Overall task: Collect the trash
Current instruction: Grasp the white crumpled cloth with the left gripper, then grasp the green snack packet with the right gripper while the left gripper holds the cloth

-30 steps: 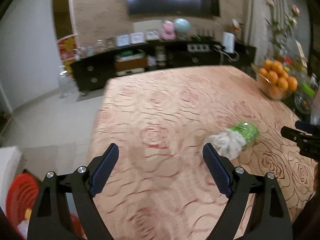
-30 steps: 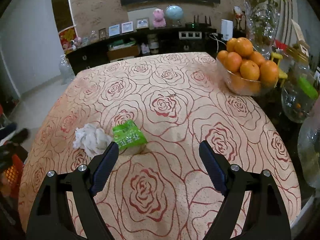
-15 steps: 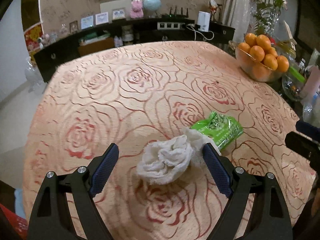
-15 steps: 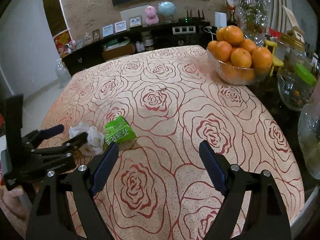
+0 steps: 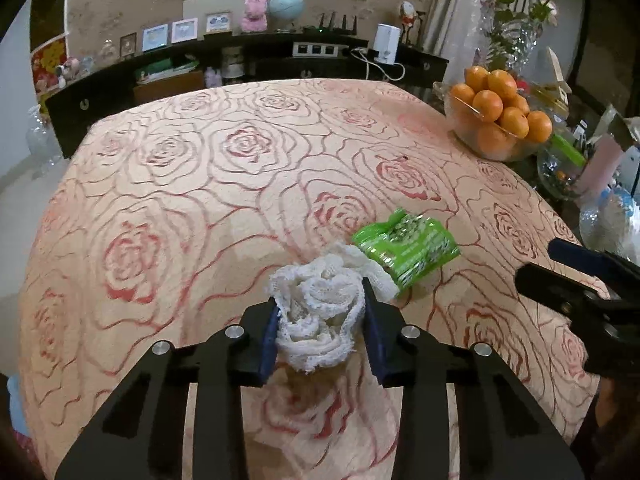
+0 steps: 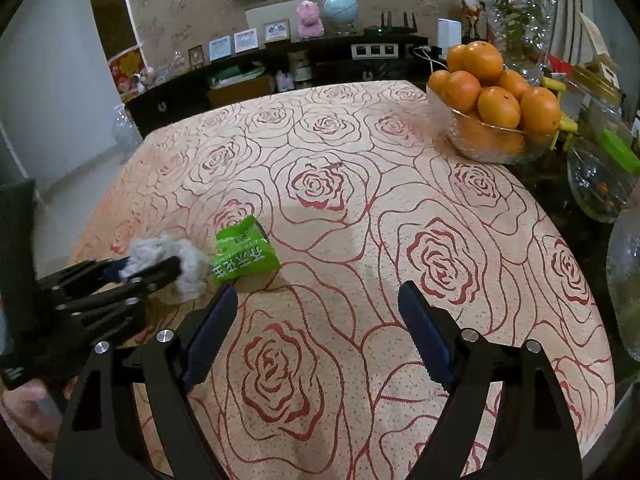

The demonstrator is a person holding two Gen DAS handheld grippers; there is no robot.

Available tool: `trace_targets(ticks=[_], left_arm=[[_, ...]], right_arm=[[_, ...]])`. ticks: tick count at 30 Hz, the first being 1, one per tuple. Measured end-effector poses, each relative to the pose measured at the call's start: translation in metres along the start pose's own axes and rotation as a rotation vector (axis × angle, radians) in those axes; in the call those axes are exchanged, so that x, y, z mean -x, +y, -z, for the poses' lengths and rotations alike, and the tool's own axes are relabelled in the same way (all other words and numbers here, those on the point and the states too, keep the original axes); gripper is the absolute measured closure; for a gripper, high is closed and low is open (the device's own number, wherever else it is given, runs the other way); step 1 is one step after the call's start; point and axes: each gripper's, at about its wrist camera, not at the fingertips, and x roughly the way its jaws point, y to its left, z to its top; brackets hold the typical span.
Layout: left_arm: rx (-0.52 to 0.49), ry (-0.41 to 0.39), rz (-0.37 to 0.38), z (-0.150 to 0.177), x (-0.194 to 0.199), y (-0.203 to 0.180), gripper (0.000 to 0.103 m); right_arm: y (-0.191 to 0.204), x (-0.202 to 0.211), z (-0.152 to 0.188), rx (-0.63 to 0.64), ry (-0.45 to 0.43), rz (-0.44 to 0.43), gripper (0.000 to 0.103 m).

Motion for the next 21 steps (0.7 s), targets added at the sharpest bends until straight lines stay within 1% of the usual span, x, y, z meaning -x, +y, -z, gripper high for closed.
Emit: trace_targets(ticks=[4,7,10,12,14,17,21], left_arm=[[-0.008,-0.009,-0.042,0.006,0.026,0.013,0.069],[-0.011,-0.013,-0.089,0.014,0.049,0.024,0.069],[-0.008,-0.014,-0.132,0.022,0.070,0.034,0.069],[0.016,-0.026,-0.136,0.027,0.084,0.042,0.069],[0.051,-0.044,-0.146,0.034,0.100,0.051,0.069],[0.080,-0.070,-0.167,0.043,0.114,0.061,0.069],[0.111,-0.083,-0.182,0.050,0.122,0.071,0.069]], right_arm=[[0.010,-0.003,-0.001,0.050,-0.009,0.001,0.023],[0.023,-0.008,-0.003,0.105,-0.017,-0.003,0.023],[0.033,-0.016,-0.006,0.140,-0.002,-0.026,0.023],[0.038,-0.023,-0.010,0.154,0.019,-0.047,0.023],[0.046,-0.032,-0.016,0.191,0.021,-0.033,0.023],[0.054,-0.043,-0.023,0.239,0.013,-0.024,0.023],[0.062,-0.062,-0.031,0.258,0.044,-0.041,0.023]])
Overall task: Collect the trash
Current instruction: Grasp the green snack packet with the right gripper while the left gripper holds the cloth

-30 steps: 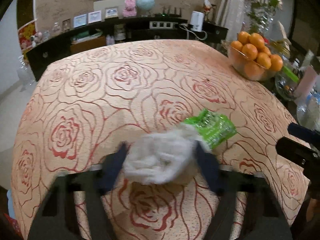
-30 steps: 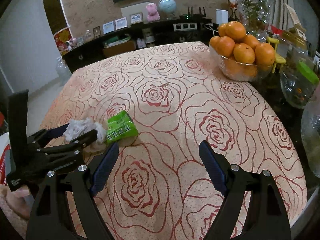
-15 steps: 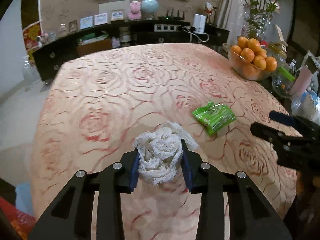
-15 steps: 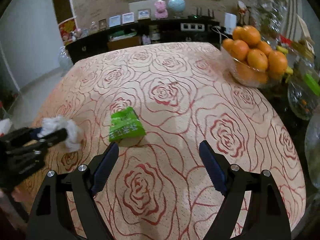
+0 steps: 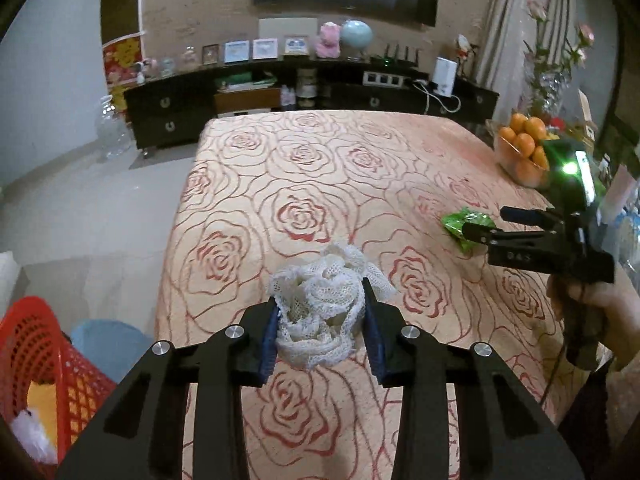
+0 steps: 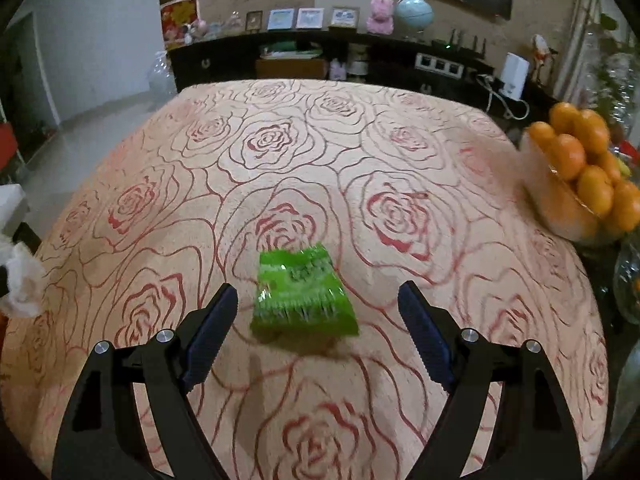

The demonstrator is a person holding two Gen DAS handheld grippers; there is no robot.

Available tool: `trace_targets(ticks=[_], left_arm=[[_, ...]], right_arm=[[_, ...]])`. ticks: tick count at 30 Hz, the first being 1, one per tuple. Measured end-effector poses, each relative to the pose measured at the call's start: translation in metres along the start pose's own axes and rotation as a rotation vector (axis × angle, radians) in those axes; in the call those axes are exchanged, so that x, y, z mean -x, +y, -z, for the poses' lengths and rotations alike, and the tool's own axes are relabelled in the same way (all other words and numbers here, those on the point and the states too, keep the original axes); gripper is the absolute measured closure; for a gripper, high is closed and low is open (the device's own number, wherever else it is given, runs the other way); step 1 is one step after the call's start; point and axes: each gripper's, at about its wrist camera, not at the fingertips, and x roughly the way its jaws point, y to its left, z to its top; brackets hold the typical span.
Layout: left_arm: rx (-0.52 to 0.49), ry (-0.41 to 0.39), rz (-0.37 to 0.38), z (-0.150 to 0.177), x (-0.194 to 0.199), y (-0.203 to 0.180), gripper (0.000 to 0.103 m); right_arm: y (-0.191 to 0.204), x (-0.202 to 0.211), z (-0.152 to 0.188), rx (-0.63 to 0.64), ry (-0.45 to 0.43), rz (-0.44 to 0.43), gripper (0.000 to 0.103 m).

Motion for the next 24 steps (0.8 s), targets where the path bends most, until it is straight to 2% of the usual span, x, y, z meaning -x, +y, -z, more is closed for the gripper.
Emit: trace_targets(ticks=[6,8,10,14,24], left_arm=[[-0.011,-0.009,-0.032,0.003,-0.001,0.003,0.069],[-0.016,-0.010,-0.038,0.004,-0.001,0.003,0.069],[-0.026,-0.013,-0.044,0.005,0.000,0.002,0.069],[-0.046,-0.019,-0.059,0.007,0.000,-0.002,0.069],[-0.087,-0.041,-0.077,0.009,0.004,-0.008,0.069]], right_arm=[[0.008,-0.016,-0.003,0.026,0.032,0.005,0.024],[0.008,-0.018,-0.002,0.024,0.047,0.002,0.028],[0.007,-0.020,0.000,0.023,0.064,-0.007,0.038],[0.003,-0.018,0.003,0.002,0.068,-0.022,0.047],[0.012,0.000,0.015,-0.018,0.046,-0.065,0.050]])
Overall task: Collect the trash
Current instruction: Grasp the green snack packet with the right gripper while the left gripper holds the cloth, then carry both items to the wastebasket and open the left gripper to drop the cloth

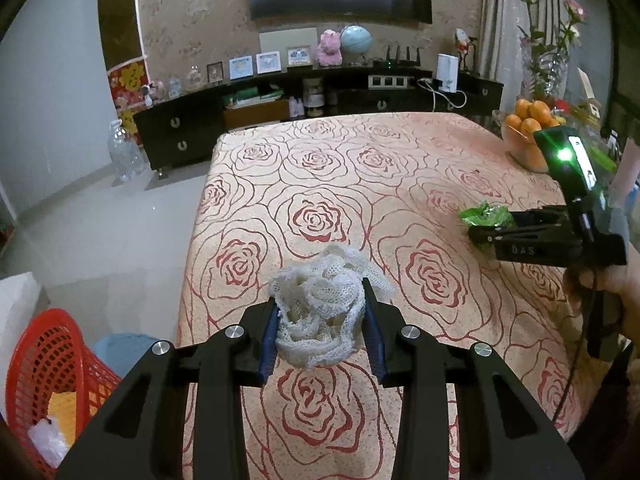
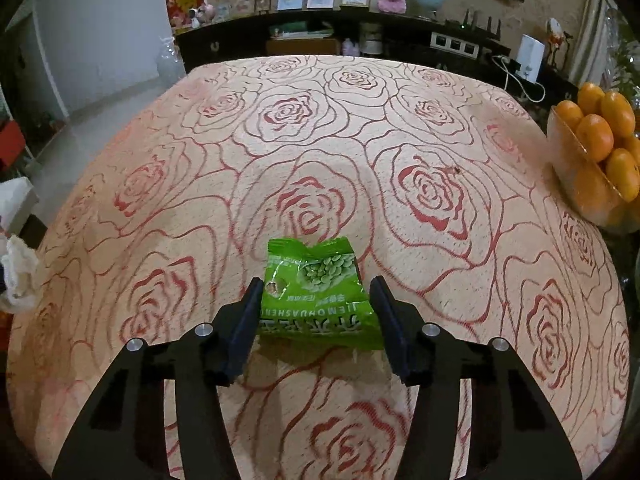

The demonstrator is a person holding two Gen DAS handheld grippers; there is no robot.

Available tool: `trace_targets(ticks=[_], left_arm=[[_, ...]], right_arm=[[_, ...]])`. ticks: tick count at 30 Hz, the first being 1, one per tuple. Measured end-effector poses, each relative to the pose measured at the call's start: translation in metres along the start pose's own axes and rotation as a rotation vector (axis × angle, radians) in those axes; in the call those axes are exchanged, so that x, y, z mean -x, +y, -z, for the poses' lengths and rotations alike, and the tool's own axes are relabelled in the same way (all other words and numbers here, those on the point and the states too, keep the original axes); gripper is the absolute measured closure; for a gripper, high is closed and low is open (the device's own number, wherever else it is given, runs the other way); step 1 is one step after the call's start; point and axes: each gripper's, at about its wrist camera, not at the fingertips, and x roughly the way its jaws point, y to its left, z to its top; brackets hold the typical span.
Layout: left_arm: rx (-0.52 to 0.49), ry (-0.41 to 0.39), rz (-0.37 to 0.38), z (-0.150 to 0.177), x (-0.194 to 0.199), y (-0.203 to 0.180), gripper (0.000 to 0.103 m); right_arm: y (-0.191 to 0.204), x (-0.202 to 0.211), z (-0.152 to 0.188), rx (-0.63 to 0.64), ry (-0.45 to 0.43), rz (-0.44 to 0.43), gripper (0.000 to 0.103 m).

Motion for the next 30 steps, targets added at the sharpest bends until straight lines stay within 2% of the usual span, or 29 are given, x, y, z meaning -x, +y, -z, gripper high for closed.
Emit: trace_targets(ticks=[7,15,23,30], left_arm=[[0.009,-0.013,-0.015,0.007,0.010,0.006,0.069],[0.053,-0.026,-0.014,0.017,0.026,0.016,0.069],[0.115,-0.037,-0.016,0.032,0.046,0.030,0.069],[0.177,-0.053,-0.055,0.047,0.066,0.054,0.069]], right_arm=[[0.029,0.031,0.018,0.050,-0.059,-0.021,0.050],[0.057,0.052,0.047,0.017,-0.091,-0.059,0.050],[0.076,0.068,0.068,0.018,-0.118,-0.061,0.050],[0.092,0.081,0.077,0.018,-0.137,-0.088,0.050]])
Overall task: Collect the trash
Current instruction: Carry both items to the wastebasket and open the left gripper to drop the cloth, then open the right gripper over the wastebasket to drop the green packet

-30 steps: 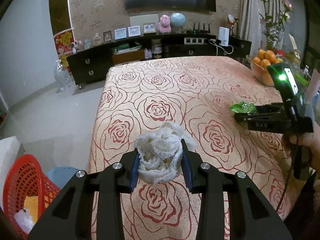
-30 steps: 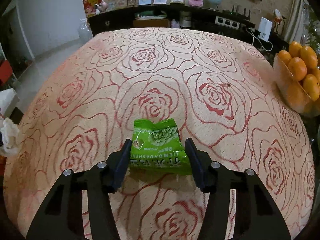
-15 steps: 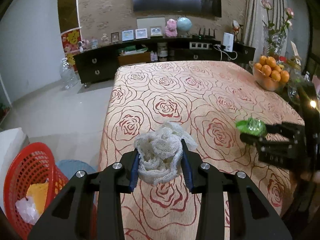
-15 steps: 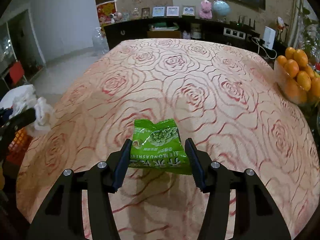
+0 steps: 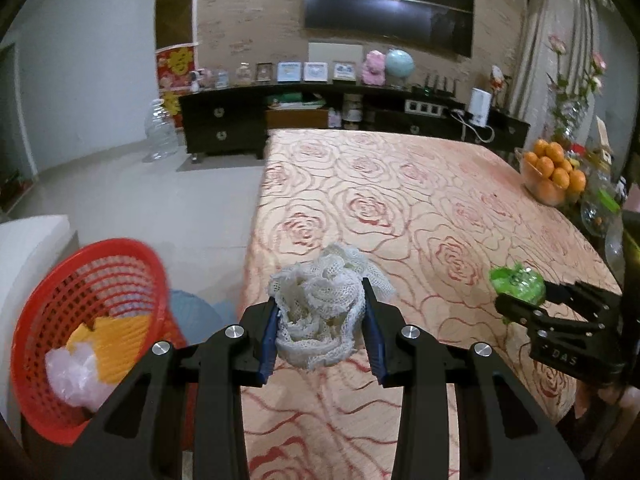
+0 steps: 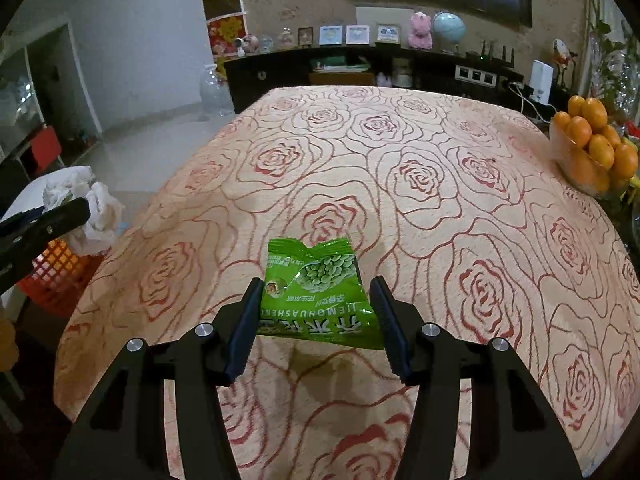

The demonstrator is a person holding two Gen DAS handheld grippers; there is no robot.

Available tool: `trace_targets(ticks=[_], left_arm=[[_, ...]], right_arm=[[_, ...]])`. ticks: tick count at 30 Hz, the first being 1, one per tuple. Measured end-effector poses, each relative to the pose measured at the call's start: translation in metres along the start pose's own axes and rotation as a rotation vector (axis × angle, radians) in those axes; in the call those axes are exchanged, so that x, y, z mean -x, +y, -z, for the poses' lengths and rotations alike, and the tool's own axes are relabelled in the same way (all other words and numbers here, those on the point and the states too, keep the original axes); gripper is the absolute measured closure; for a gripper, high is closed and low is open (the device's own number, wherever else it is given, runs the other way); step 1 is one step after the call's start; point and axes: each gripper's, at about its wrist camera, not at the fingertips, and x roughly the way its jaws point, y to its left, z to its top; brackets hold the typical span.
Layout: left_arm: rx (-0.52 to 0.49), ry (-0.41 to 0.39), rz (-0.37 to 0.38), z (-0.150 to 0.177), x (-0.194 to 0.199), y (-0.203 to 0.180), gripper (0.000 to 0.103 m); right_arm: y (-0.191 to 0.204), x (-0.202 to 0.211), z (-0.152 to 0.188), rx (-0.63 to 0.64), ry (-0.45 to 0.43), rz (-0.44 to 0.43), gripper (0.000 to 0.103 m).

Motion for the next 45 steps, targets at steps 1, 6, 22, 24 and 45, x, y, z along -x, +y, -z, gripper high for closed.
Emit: trace_targets(ticks=[1,6,22,24,45], left_arm=[[0.008,-0.002,-0.005,0.001,0.002,0.004,0.069],[0.072,-0.018,-0.044,0.005,0.015,0.028,0.069],[0.091,-0.078,-0.240,-0.011,0.053,0.106,0.069],[0.121,-0.063,-0.258,-0.014,0.050,0.123,0.069],[0.327,-0.099,-0.363,0.003,0.073,0.191,0.024]], right_arm=[[0.002,0.002,0.002,0.000,-0.002,-0.004,0.050],[0.017,0.006,0.008,0.014,-0.001,-0.015,0.050],[0.071,0.021,0.004,0.106,-0.015,-0.046,0.050],[0.077,0.021,0.001,0.113,-0.017,-0.052,0.050],[0.194,0.018,-0.049,0.228,-0.045,-0.222,0.050]])
